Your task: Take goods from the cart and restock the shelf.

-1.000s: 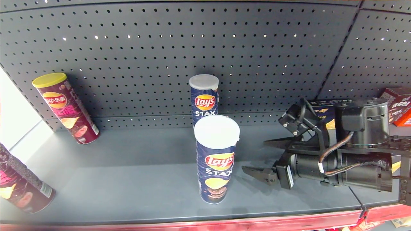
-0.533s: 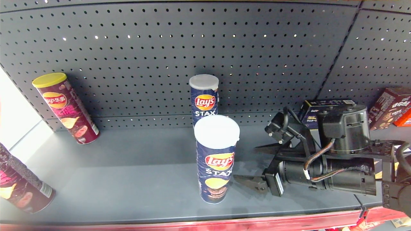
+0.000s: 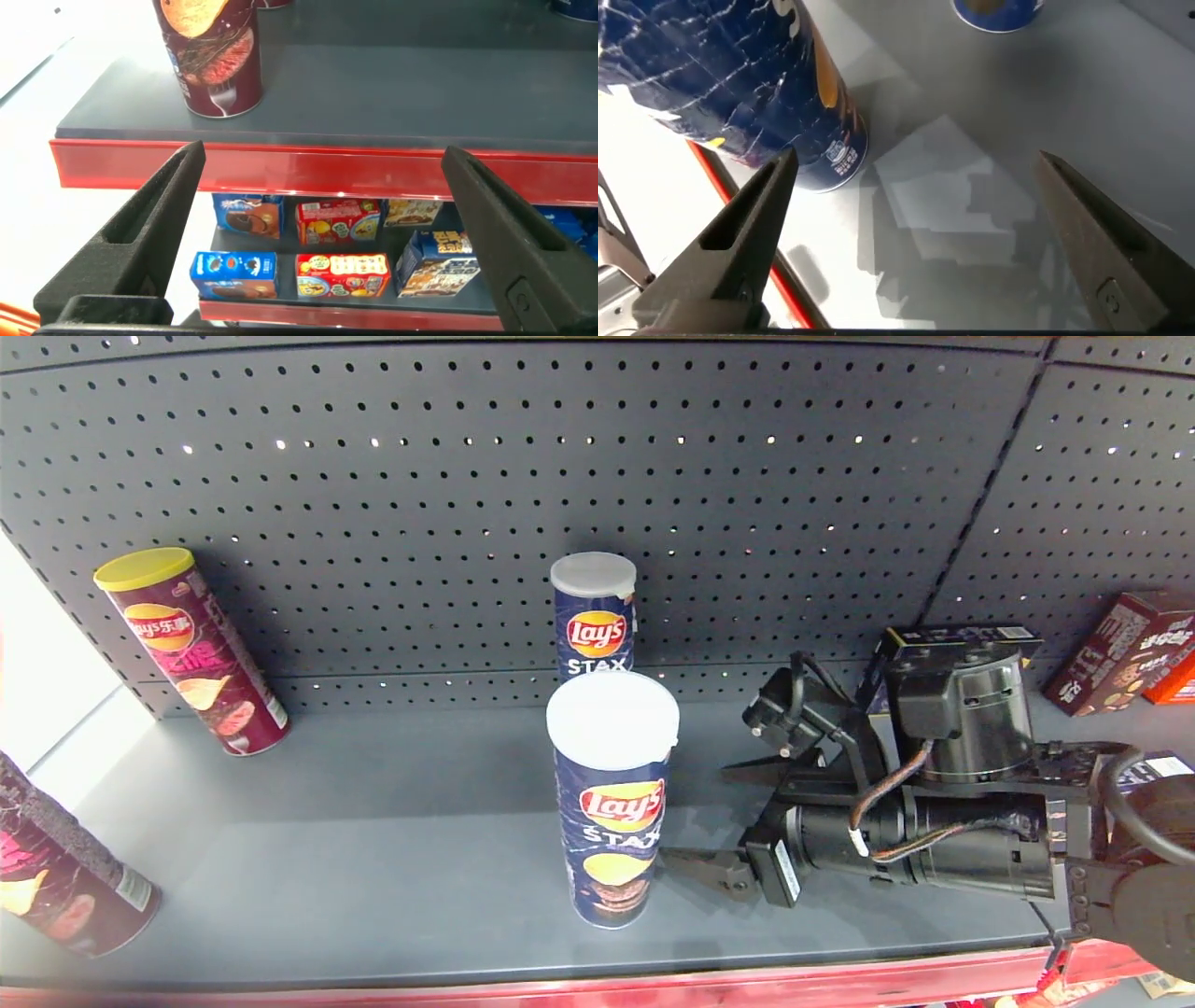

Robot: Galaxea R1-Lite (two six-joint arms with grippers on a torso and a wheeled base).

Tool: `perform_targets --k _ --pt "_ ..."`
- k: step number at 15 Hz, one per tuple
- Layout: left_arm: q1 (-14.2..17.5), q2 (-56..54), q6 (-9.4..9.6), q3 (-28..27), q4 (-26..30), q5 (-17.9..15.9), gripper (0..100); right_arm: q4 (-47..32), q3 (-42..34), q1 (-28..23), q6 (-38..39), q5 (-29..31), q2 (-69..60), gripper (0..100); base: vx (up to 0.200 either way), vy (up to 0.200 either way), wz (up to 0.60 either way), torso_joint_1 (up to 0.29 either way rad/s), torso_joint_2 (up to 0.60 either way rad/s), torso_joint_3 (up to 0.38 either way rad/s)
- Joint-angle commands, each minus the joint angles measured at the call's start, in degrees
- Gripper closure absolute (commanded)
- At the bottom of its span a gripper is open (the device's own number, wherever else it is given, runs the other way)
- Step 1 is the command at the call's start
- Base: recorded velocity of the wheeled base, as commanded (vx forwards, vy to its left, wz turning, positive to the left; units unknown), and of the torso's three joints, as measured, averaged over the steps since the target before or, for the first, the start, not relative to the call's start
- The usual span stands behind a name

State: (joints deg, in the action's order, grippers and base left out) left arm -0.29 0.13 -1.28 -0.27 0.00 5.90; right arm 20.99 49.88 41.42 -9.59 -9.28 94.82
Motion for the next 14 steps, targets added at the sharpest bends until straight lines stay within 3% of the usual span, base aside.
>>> perform_targets --k 1,14 --pt "0.03 0.04 -0.04 0.00 0.00 -0.01 0 0.01 -0.14 0.24 0.01 -0.04 0.19 0 0.000 0.000 0.00 0.000 0.00 0.000" --pt "0.03 0.04 -0.13 0.09 0.00 -0.01 0 2.47 0.21 -0.29 0.01 0.93 2.56 0 0.000 0.000 0.00 0.000 0.00 0.000"
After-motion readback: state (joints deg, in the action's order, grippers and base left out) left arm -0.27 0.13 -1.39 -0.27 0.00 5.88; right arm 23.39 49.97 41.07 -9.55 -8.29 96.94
